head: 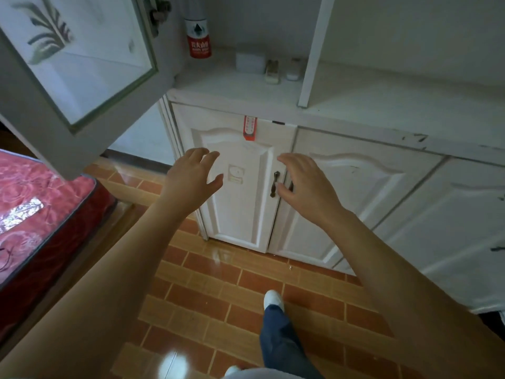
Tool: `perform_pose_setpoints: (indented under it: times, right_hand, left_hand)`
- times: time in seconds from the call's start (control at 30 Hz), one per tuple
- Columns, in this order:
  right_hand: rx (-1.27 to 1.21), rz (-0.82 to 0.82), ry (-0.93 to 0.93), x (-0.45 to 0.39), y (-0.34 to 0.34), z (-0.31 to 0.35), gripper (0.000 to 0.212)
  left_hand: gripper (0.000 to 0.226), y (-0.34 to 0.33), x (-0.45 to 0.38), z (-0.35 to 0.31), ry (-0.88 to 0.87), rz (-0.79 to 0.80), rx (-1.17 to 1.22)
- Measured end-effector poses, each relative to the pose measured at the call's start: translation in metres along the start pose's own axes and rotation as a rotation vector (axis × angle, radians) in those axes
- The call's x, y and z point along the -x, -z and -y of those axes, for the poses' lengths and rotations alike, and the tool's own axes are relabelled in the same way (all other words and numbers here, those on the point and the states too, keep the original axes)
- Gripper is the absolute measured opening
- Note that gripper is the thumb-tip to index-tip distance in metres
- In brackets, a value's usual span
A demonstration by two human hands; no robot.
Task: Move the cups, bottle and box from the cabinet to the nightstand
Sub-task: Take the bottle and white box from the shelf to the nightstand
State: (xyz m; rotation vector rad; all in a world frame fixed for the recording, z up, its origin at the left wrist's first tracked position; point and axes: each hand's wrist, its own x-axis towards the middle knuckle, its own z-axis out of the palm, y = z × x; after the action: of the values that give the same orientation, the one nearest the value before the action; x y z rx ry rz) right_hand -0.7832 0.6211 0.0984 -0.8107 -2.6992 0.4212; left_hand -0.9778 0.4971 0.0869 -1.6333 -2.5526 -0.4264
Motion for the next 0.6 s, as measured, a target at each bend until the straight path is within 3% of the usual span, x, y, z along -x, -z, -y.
perform_pose_setpoints:
  times: [0.33,0.6]
  right_hand:
    - [-0.046,0.004,0.261,-0.140,-0.001,-0.032,0.048]
    - [-0.041,0.005,0.337,-0.223,0.002,-0.043,0.052]
  left_hand:
    - [0.052,0.000,-0.101,0.021,0.183,-0.113,-0.061]
    - [0.051,0.002,-0.150,0.039,0.311,-0.183,-0.047]
